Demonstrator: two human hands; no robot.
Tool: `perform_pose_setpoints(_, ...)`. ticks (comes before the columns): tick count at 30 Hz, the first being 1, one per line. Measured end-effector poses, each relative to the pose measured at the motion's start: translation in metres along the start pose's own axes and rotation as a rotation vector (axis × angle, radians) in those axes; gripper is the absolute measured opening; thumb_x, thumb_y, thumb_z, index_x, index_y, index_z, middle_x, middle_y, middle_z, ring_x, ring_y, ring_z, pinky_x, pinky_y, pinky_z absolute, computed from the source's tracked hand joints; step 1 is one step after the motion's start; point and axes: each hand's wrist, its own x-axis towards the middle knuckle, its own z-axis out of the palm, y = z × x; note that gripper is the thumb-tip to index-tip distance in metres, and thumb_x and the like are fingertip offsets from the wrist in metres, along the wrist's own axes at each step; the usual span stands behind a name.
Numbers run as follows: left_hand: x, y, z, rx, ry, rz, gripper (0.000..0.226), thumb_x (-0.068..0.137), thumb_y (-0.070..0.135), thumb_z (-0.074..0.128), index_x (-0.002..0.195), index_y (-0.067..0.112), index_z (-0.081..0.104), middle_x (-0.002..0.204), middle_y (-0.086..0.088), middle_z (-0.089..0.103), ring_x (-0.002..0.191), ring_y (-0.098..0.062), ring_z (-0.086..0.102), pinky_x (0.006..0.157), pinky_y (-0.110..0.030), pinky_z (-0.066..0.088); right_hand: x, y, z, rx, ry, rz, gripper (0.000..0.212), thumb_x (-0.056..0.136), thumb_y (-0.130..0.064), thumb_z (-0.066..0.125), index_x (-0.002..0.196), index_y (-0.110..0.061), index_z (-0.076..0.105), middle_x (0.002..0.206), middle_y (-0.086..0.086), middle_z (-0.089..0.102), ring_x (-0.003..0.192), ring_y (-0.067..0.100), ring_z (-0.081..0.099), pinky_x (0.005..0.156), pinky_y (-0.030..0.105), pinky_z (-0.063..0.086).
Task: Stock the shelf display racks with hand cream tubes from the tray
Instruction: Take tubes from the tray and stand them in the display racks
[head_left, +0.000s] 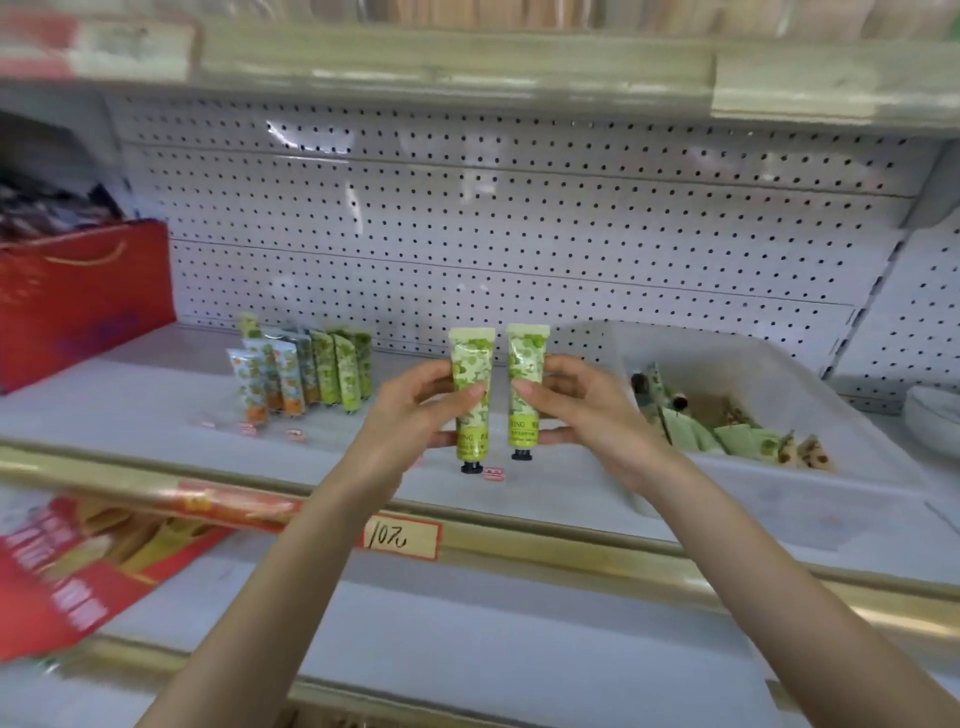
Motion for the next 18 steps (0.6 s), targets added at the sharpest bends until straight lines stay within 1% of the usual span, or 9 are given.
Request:
perform_pose_setpoints(2, -0.004, 0.001, -0.014, 0.006, 0.016, 0.011, 0.018, 0.085, 0.02, 0.063, 0.103, 0.018, 0.066, 0.099, -0.001, 0.068, 0.085, -0.007, 0.065, 0.065, -0.018, 0.052, 0.008, -0.003, 0.013, -0.01, -0.006, 0.001, 0.034, 0.082, -0.027, 0.068, 0.111, -0.011, 0.059, 0.116, 0.017, 0.061, 0.096, 0.024, 0.066, 0.071, 0.03, 0.058)
perform_pose_setpoints(4, -0.005, 0.002, -0.03, 0.012, 0.038, 0.018, 0.017, 0.086, 0.019, 0.063, 0.103, 0.018, 0.066, 0.099, -0.001, 0.067, 0.083, -0.007, 0.065, 0.066, -0.019, 0.054, 0.016, -0.005, 0.025, -0.015, -0.014, -0.014, 0.03, 0.083, -0.025, 0.068, 0.108, -0.01, 0.06, 0.114, 0.016, 0.062, 0.09, 0.019, 0.066, 0.068, 0.027, 0.057)
perform_pose_setpoints(8, -0.001, 0.003, -0.077, 0.074, 0.106, 0.037, 0.02, 0.084, 0.019, 0.065, 0.102, 0.013, 0.066, 0.103, -0.011, 0.066, 0.087, -0.014, 0.064, 0.077, -0.03, 0.058, 0.034, -0.005, 0.054, 0.001, -0.049, -0.037, 0.025, 0.086, -0.019, 0.065, 0.107, -0.008, 0.06, 0.103, 0.008, 0.062, 0.084, 0.013, 0.066, 0.069, 0.025, 0.057)
perform_pose_setpoints(9, 0.0, 0.005, -0.09, 0.081, 0.125, 0.049, 0.019, 0.083, 0.017, 0.065, 0.102, 0.013, 0.067, 0.104, -0.012, 0.067, 0.088, -0.015, 0.065, 0.076, -0.03, 0.058, 0.04, -0.005, 0.062, 0.01, -0.05, -0.035, 0.024, 0.086, -0.018, 0.065, 0.107, -0.008, 0.06, 0.1, 0.007, 0.061, 0.083, 0.013, 0.065, 0.068, 0.024, 0.057)
perform_pose_setpoints(11, 0.004, 0.009, -0.119, 0.074, 0.159, 0.091, 0.016, 0.083, 0.013, 0.065, 0.098, 0.014, 0.067, 0.096, -0.006, 0.07, 0.083, -0.008, 0.066, 0.067, -0.021, 0.055, 0.052, -0.005, 0.08, 0.013, -0.039, -0.031, 0.023, 0.085, -0.016, 0.065, 0.106, -0.008, 0.061, 0.097, 0.005, 0.061, 0.084, 0.011, 0.065, 0.068, 0.023, 0.057)
perform_pose_setpoints(12, 0.007, 0.012, -0.134, 0.081, 0.172, 0.113, 0.015, 0.082, 0.012, 0.066, 0.096, 0.016, 0.067, 0.091, 0.0, 0.071, 0.079, -0.003, 0.066, 0.063, -0.016, 0.052, 0.06, -0.005, 0.09, 0.002, -0.03, -0.03, 0.023, 0.085, -0.017, 0.066, 0.106, -0.008, 0.061, 0.096, 0.003, 0.061, 0.085, 0.011, 0.064, 0.07, 0.024, 0.058)
perform_pose_setpoints(13, 0.01, 0.014, -0.149, 0.095, 0.181, 0.129, 0.015, 0.08, 0.014, 0.067, 0.095, 0.018, 0.067, 0.088, 0.005, 0.071, 0.076, 0.0, 0.066, 0.062, -0.014, 0.05, 0.067, -0.004, 0.1, -0.012, -0.022, -0.031, 0.022, 0.085, -0.017, 0.066, 0.105, -0.009, 0.062, 0.095, 0.003, 0.061, 0.085, 0.011, 0.064, 0.074, 0.027, 0.058)
perform_pose_setpoints(15, 0.017, 0.016, -0.18, 0.128, 0.191, 0.142, 0.017, 0.078, 0.018, 0.069, 0.094, 0.021, 0.068, 0.086, 0.009, 0.072, 0.08, -0.002, 0.066, 0.068, -0.017, 0.053, 0.08, 0.0, 0.121, -0.021, 0.009, -0.028, 0.022, 0.085, -0.019, 0.067, 0.104, -0.01, 0.062, 0.096, 0.003, 0.061, 0.085, 0.01, 0.064, 0.079, 0.031, 0.058)
perform_pose_setpoints(18, 0.031, 0.013, -0.218, 0.141, 0.175, 0.152, 0.018, 0.079, 0.014, 0.069, 0.096, 0.018, 0.066, 0.089, 0.007, 0.072, 0.085, -0.009, 0.067, 0.077, -0.027, 0.056, 0.099, 0.009, 0.152, 0.003, 0.106, -0.01, 0.028, 0.084, -0.019, 0.068, 0.108, -0.008, 0.059, 0.102, 0.007, 0.06, 0.084, 0.012, 0.064, 0.078, 0.033, 0.058)
